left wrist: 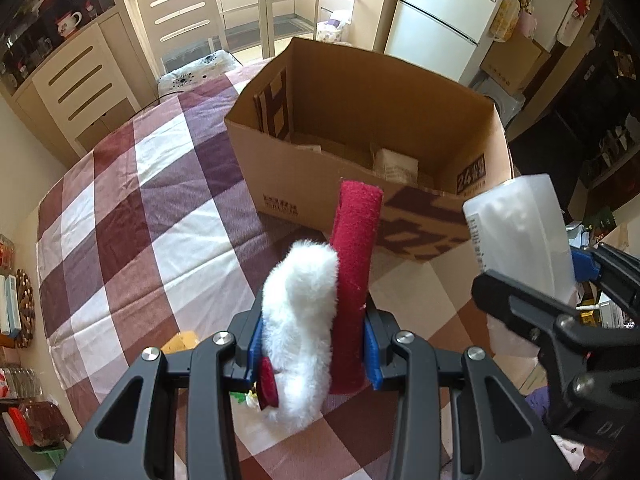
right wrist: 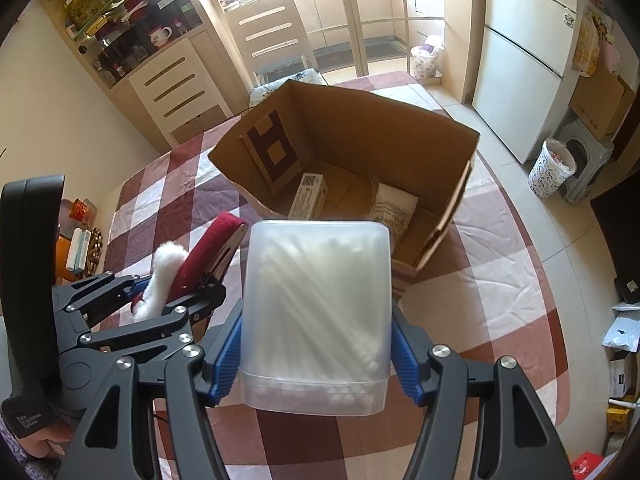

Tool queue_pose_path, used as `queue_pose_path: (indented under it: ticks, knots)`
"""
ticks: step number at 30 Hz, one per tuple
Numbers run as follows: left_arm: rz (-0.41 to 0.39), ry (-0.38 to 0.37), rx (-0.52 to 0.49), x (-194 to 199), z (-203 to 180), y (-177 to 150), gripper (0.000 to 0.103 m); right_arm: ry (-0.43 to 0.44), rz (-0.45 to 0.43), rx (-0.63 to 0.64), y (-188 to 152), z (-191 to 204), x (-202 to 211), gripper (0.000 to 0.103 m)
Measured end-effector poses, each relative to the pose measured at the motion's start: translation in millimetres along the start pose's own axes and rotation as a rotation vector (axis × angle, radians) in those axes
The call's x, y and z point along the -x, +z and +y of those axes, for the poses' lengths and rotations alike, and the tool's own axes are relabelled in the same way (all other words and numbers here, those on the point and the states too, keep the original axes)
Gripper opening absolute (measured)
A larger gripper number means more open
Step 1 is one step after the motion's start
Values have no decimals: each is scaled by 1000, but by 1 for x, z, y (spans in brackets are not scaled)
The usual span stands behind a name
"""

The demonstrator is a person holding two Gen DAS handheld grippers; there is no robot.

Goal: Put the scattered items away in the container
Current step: 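Carry the Santa hat and clear swab box with both tools toward the cardboard box, then lower both held items into the cardboard box and open both tools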

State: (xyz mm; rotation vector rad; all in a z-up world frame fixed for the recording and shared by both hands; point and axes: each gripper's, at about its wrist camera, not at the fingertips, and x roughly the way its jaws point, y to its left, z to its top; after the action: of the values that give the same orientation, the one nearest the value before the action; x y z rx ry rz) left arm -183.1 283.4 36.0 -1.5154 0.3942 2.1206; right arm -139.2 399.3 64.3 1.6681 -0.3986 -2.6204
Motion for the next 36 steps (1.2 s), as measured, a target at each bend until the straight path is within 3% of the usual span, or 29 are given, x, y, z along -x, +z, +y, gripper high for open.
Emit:
queue_pose_path:
  ticks: [27,36]
  knots:
    - [-76,-10,-35,8,-5,69,40,-7,-66,-13,52,-15,10,66]
    - [-96,-97,-26,-6,-2,120,40,3,-110,-60,86,-34,-1,66]
